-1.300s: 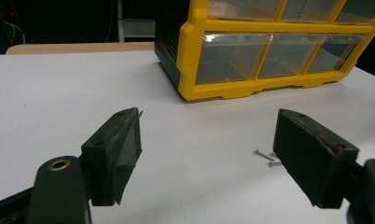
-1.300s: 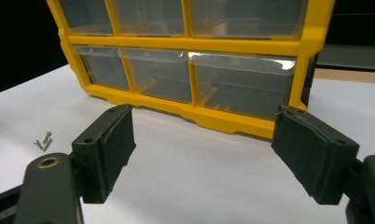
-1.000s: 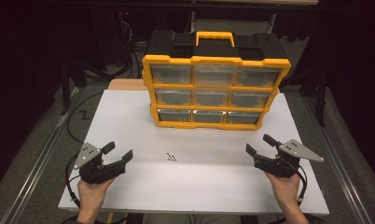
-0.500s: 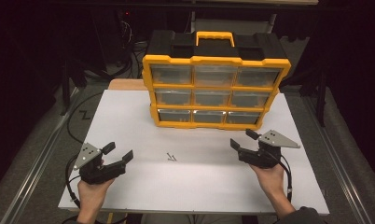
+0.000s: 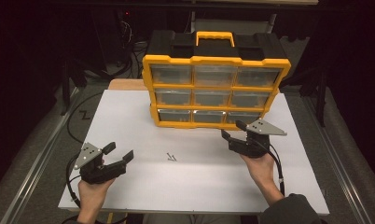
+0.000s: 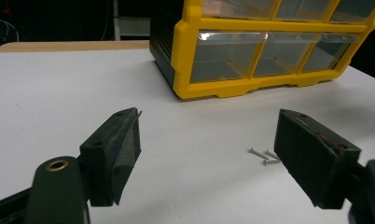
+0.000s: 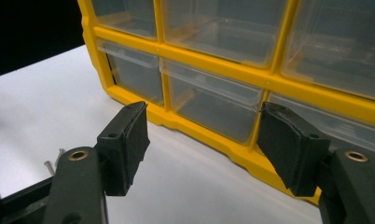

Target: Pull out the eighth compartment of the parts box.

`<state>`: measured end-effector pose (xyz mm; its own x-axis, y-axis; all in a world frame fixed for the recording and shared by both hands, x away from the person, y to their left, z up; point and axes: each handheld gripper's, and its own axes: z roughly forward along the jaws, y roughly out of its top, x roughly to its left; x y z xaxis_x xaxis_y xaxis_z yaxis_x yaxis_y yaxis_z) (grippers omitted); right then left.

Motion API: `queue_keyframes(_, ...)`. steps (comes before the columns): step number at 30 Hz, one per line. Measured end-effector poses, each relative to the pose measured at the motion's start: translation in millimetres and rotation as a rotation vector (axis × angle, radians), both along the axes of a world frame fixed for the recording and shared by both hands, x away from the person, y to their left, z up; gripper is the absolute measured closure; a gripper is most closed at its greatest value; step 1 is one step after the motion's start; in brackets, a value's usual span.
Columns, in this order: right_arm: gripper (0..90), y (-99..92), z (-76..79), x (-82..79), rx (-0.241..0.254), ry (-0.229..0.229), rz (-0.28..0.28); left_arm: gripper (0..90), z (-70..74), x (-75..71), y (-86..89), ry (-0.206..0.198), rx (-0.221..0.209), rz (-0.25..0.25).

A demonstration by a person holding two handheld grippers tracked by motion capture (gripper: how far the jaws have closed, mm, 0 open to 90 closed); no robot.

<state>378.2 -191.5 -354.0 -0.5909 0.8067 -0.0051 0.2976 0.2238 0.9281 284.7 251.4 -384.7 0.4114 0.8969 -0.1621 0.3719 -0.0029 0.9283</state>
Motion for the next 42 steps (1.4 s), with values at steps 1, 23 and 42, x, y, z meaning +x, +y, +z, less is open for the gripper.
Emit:
queue_keyframes(1, 35.4, 0.0, 0.0, 0.0, 0.0, 0.0, 0.0, 23.0, -0.1, -0.1, -0.1, -0.001, 0.0, 0.0)
queue_keyframes(23, 39.0, 16.4, 7.0, 35.8, 0.013, 0.022, -0.058, 22.9, -0.2, 0.2, -0.1, -0.001, -0.009, -0.005)
queue_keyframes(42, 46.6, 35.3, 13.8, 51.5, -0.043, 0.03, -0.066, 23.0, -0.4, 0.8, -1.8, 0.004, -0.004, -0.012)
